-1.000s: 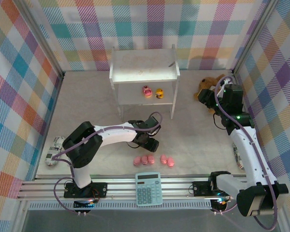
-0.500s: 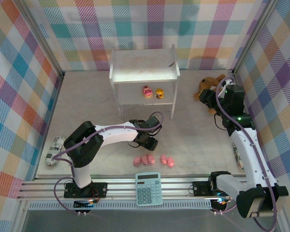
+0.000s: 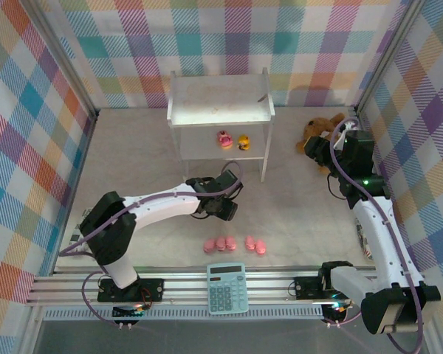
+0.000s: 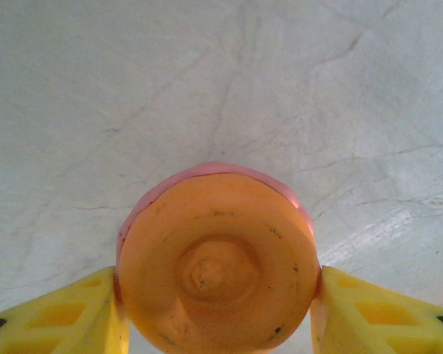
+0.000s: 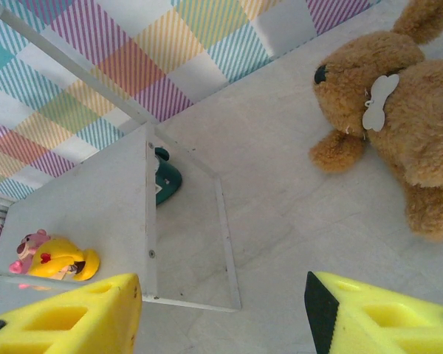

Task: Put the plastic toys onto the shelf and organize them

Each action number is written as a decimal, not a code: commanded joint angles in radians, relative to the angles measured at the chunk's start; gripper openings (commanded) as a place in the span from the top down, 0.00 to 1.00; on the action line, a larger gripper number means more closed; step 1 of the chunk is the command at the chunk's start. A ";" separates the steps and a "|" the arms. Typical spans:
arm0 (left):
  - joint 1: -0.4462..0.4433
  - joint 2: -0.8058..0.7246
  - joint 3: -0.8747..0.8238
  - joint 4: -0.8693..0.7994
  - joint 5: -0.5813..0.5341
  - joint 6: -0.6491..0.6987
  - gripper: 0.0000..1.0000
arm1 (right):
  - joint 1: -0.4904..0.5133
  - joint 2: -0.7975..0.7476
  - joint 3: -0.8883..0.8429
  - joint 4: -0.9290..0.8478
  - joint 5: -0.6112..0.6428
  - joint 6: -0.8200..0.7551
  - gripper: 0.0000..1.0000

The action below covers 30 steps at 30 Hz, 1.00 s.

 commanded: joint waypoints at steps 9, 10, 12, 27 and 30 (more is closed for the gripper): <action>0.137 -0.175 0.099 -0.069 -0.129 0.029 0.44 | -0.008 -0.012 -0.009 0.042 -0.046 0.012 0.39; 0.142 -0.175 0.113 -0.069 -0.136 0.037 0.44 | -0.008 -0.011 -0.009 0.043 -0.049 0.012 0.39; 0.154 -0.178 0.133 -0.063 -0.150 0.048 0.44 | -0.008 -0.010 -0.009 0.047 -0.051 0.012 0.39; 0.192 -0.142 0.177 0.092 -0.254 0.086 0.43 | -0.009 0.010 0.004 0.052 -0.069 0.006 0.39; 0.191 -0.111 0.198 0.112 -0.263 0.093 0.43 | -0.008 0.017 0.007 0.055 -0.073 0.005 0.39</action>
